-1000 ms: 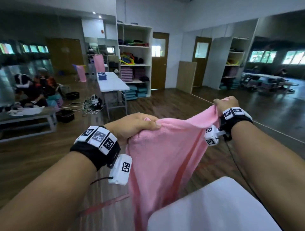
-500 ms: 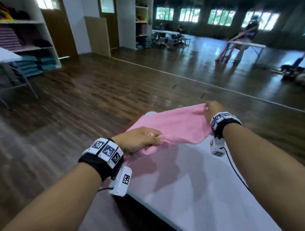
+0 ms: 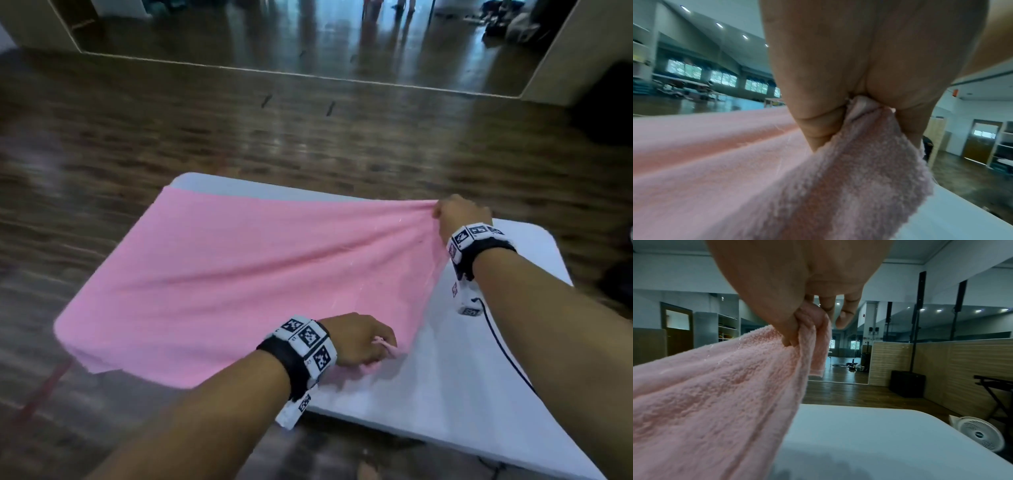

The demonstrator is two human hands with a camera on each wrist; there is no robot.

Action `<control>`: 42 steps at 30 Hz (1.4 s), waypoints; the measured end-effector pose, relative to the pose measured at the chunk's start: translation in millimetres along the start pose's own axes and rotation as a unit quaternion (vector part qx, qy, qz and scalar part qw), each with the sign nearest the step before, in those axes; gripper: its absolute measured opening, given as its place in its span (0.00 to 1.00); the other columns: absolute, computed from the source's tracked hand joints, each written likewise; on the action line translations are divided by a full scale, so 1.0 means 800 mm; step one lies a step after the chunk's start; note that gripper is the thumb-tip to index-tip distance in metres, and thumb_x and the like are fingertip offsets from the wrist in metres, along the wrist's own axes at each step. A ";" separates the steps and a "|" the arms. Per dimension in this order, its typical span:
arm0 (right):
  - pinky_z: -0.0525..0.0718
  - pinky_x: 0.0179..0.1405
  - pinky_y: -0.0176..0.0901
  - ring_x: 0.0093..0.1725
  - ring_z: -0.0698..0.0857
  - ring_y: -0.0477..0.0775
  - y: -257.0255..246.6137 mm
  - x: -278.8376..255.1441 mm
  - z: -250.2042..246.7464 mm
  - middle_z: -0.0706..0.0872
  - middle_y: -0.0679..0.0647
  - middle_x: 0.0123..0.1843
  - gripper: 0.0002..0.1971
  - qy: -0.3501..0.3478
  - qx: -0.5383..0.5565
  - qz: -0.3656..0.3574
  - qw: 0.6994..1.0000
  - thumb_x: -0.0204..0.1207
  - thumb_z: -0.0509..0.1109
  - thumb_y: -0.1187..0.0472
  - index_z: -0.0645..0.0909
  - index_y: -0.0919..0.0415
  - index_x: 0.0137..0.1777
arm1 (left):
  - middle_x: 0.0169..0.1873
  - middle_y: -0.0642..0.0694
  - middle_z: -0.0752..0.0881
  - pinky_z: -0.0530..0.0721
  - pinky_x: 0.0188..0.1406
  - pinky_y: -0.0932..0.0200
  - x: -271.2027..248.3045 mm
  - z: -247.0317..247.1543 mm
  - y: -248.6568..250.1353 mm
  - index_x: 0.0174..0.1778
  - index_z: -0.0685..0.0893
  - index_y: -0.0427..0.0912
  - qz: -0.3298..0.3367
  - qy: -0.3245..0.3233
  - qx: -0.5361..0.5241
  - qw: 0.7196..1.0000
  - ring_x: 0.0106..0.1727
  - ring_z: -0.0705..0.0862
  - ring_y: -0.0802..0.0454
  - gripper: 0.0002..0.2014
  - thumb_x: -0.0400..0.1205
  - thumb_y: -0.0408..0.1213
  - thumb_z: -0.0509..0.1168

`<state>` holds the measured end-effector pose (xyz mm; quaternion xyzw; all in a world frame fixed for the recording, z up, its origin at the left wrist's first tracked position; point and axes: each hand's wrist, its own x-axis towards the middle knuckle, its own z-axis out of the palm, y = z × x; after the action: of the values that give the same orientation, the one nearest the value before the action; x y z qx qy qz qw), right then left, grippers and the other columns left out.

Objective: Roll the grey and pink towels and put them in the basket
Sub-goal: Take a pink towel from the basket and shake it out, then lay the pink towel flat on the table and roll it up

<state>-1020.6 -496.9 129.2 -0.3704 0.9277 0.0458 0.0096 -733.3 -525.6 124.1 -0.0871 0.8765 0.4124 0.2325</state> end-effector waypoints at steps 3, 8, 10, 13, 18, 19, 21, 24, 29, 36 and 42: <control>0.75 0.64 0.60 0.63 0.81 0.66 0.077 0.004 0.024 0.80 0.60 0.62 0.19 -0.017 -0.018 0.048 0.999 0.73 0.61 0.68 0.81 0.55 0.61 | 0.58 0.47 0.87 0.78 0.49 0.58 0.074 0.036 0.042 0.69 0.80 0.52 0.005 -0.087 -0.034 0.996 0.46 0.84 0.53 0.16 0.85 0.42 0.62; 0.57 0.78 0.71 0.81 0.54 0.73 0.182 -0.001 0.083 0.56 0.64 0.81 0.43 -0.142 -0.053 0.184 0.971 0.67 0.76 0.59 0.60 0.66 0.80 | 0.72 0.42 0.79 0.78 0.57 0.49 0.146 0.065 0.072 0.80 0.58 0.70 -0.044 -0.240 -0.235 0.941 0.52 0.81 0.48 0.32 0.81 0.59 0.62; 0.48 0.79 0.72 0.83 0.45 0.73 0.200 0.000 0.105 0.47 0.63 0.85 0.41 -0.170 -0.036 0.207 0.963 0.76 0.69 0.50 0.55 0.65 0.82 | 0.69 0.41 0.80 0.82 0.56 0.49 0.157 0.053 0.055 0.81 0.61 0.66 -0.081 -0.201 -0.248 0.944 0.49 0.83 0.47 0.29 0.83 0.57 0.60; 0.49 0.80 0.69 0.84 0.46 0.69 0.190 0.011 0.122 0.48 0.60 0.86 0.32 -0.151 0.026 0.191 0.970 0.82 0.58 0.49 0.57 0.61 0.82 | 0.59 0.47 0.85 0.82 0.48 0.55 0.162 0.016 0.009 0.77 0.72 0.58 -0.120 -0.082 -0.212 0.966 0.44 0.83 0.53 0.24 0.83 0.55 0.62; 0.60 0.77 0.66 0.80 0.59 0.65 0.077 0.021 0.144 0.62 0.59 0.80 0.26 -0.177 0.080 0.066 0.979 0.81 0.57 0.52 0.64 0.59 0.78 | 0.55 0.45 0.88 0.80 0.41 0.59 0.127 -0.061 -0.086 0.61 0.80 0.52 -0.188 0.087 -0.181 0.962 0.49 0.88 0.49 0.11 0.84 0.48 0.64; 0.61 0.77 0.66 0.80 0.60 0.65 0.047 0.022 0.147 0.62 0.59 0.80 0.26 -0.181 0.088 0.045 0.978 0.81 0.57 0.53 0.63 0.58 0.78 | 0.54 0.45 0.89 0.79 0.39 0.60 0.117 -0.078 -0.105 0.60 0.80 0.51 -0.199 0.113 -0.171 0.958 0.50 0.88 0.48 0.10 0.84 0.47 0.64; 0.63 0.76 0.65 0.79 0.62 0.64 -0.015 0.026 0.150 0.62 0.57 0.80 0.26 -0.193 0.102 0.015 0.976 0.81 0.57 0.52 0.62 0.56 0.79 | 0.55 0.46 0.88 0.81 0.45 0.57 0.096 -0.109 -0.141 0.58 0.81 0.51 -0.219 0.153 -0.130 0.955 0.52 0.87 0.47 0.08 0.84 0.45 0.63; 0.69 0.71 0.66 0.76 0.67 0.66 -0.101 0.039 0.154 0.65 0.58 0.78 0.27 -0.217 0.134 -0.009 0.967 0.80 0.58 0.53 0.61 0.55 0.79 | 0.59 0.46 0.84 0.78 0.60 0.55 0.066 -0.153 -0.205 0.58 0.82 0.53 -0.264 0.191 -0.017 0.945 0.58 0.82 0.45 0.09 0.84 0.47 0.63; 0.69 0.73 0.67 0.78 0.59 0.74 -0.211 0.062 0.183 0.57 0.60 0.82 0.30 -0.266 0.144 0.043 0.952 0.81 0.59 0.50 0.54 0.53 0.81 | 0.67 0.44 0.82 0.75 0.62 0.57 0.028 -0.214 -0.348 0.67 0.78 0.50 -0.309 0.216 0.031 0.925 0.62 0.80 0.44 0.14 0.85 0.45 0.60; 0.45 0.73 0.83 0.83 0.35 0.69 -0.276 0.097 0.212 0.29 0.51 0.85 0.40 -0.275 0.130 0.211 0.929 0.77 0.53 0.39 0.34 0.46 0.83 | 0.85 0.45 0.51 0.64 0.78 0.35 -0.008 -0.313 -0.537 0.83 0.59 0.56 -0.391 0.256 0.058 0.882 0.83 0.58 0.36 0.32 0.83 0.52 0.62; 0.39 0.75 0.79 0.83 0.33 0.65 -0.262 0.138 0.234 0.27 0.49 0.84 0.40 -0.251 0.108 0.222 0.936 0.78 0.49 0.36 0.30 0.44 0.82 | 0.85 0.49 0.37 0.50 0.76 0.21 0.010 -0.375 -0.620 0.83 0.42 0.66 -0.436 0.212 0.082 0.871 0.84 0.42 0.31 0.40 0.79 0.69 0.54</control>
<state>-959.3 -706.3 -79.3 -0.1286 0.9531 0.0380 0.2715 -670.0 -1074.2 -53.0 -0.5264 0.8084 0.1670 0.2038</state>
